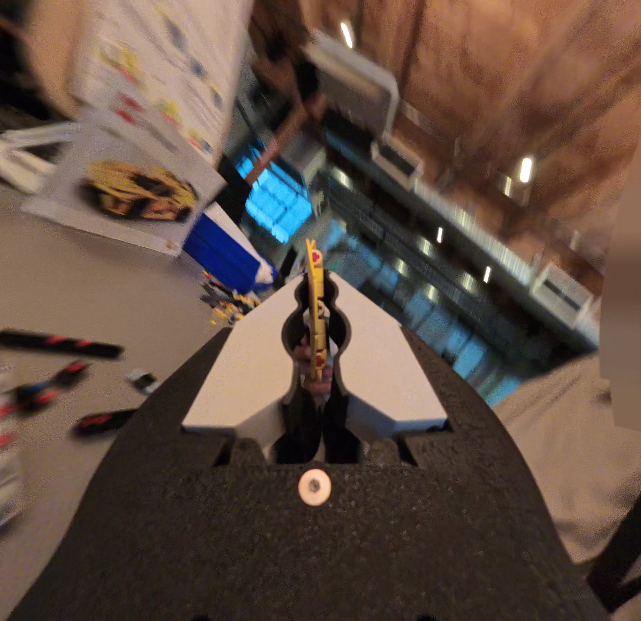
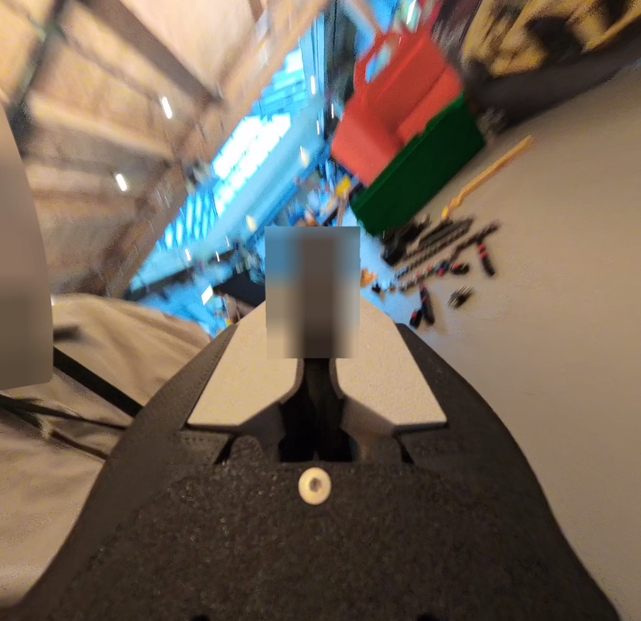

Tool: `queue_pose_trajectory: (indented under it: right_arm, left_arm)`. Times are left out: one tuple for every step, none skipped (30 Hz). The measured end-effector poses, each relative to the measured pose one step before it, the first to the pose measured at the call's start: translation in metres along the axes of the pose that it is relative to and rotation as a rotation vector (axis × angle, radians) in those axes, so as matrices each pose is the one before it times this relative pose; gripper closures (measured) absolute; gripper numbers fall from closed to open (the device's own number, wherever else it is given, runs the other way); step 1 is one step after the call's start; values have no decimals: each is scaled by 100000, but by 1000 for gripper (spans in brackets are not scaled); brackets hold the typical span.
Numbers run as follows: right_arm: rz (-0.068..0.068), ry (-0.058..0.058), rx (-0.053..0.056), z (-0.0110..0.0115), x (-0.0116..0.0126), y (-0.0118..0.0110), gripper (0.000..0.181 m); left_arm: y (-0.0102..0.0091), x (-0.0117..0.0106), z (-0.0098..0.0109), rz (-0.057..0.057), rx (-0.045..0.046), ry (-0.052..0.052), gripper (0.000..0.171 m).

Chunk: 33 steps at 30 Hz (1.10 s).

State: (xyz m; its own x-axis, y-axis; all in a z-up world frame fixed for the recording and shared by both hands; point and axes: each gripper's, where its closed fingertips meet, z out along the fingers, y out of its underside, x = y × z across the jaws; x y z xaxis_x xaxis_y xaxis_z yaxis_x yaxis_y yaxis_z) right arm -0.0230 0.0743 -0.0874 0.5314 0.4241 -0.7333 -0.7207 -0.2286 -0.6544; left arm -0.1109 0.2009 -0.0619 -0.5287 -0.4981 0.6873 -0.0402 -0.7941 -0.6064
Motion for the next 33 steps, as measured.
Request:
queue_pose_trajectory:
  right_arm:
    - [-2807,2137,4632,-1291,79,-1200,181]
    - [-7212,3816,-4388,228,-25,372,181]
    - [-5658,-589,-3346,1006,-581,623,181]
    - [-3634,-1520,-3498,1202,-487,847,181]
    - [-3770,1296,-5811,1068,-25,1153,181]
    - [-5237,1705,-4687,786,-130,845,181]
    - [-4898,119,-176,496,-468,97,181]
    - [-2818,-468,3644,245,-436,-455,181]
    - [412,-1073,4395,177,-271,-487,177]
    - [3717,-2939,1719,250,-284,-82,168]
    - [6597,-3814,-605,295,-253,236,162]
    - [6240,-4631,-55,287,-335,153,159]
    - [4734,-3940,1276,283,-380,-17,157]
    - [2328,-1861,1303,254,-189,-24,157]
    - [888,-80,1315,214,7,-18,157]
    - [752,-753,1005,240,-129,32,157]
    - [831,-1119,-1005,295,-167,265,157]
    - [591,-501,-955,272,-85,227,158]
    - [94,-419,3,239,-109,125,160]
    - [20,-99,-971,195,-72,227,165]
    - [-1008,2046,-986,-12,214,90,173]
    - [-2043,1532,265,-144,114,-113,174]
    - [-851,245,356,-171,18,-115,174]
    - [1374,-1360,326,-158,-76,-83,174]
    - [2243,-574,-318,-101,90,75,174]
    - [1308,-307,-350,-43,76,128,174]
    - [334,-283,-57,-4,-31,34,174]
    - [-330,126,167,29,-9,0,174]
    - [92,304,749,50,38,-38,174]
    - [1392,497,1147,25,142,-55,173]
    - [1846,-322,-233,57,74,113,173]
    - [995,-1167,-151,-26,-139,-19,173]
    - [-778,636,-320,-70,19,-5,173]
  left_arm:
    - [-509,-895,-609,-3139,1637,-2398,166]
    - [1362,200,709,3860,-6453,-1139,166]
    - [1728,684,1264,6076,-7738,-155,165]
    - [1013,702,1084,2962,-4152,1379,165]
    - [285,490,608,-578,-565,2618,165]
    - [65,462,298,-2157,77,3666,165]
    - [287,428,235,-1690,-1538,3163,165]
    - [374,262,244,941,-1774,536,165]
    - [241,303,238,2570,-811,18,165]
    - [201,322,206,1153,-872,802,165]
    - [213,71,144,-958,-735,584,165]
    - [164,43,100,-2178,-362,1127,165]
    - [40,127,56,-1694,-40,1354,165]
    - [-53,31,35,186,420,-179,165]
    - [46,-4,46,1247,-113,-721,165]
    - [167,129,101,449,-766,390,165]
    - [229,123,137,-456,-964,809,165]
    - [308,8,140,-636,-1371,273,165]
    - [231,-124,105,-404,-1068,-473,165]
    - [71,-6,40,-122,-326,119,165]
    - [69,85,32,-147,-452,576,165]
    - [181,-37,34,-217,-920,-153,164]
    - [218,-11,42,-724,-1014,306,165]
    - [187,-10,36,-1438,-1052,683,164]
    - [143,-75,-4,-1349,-1001,294,164]
    - [97,-69,-11,-726,-721,174,164]
    - [40,12,-10,71,-383,163,164]
    - [13,6,-23,1089,-251,-358,164]
    - [78,-51,-15,1778,-626,-998,164]
    - [170,-99,32,1998,-1106,-1477,165]
    - [150,-11,64,2405,-891,-1221,165]
    - [96,94,73,2243,-330,-578,165]
    - [86,25,45,1429,-410,-551,165]
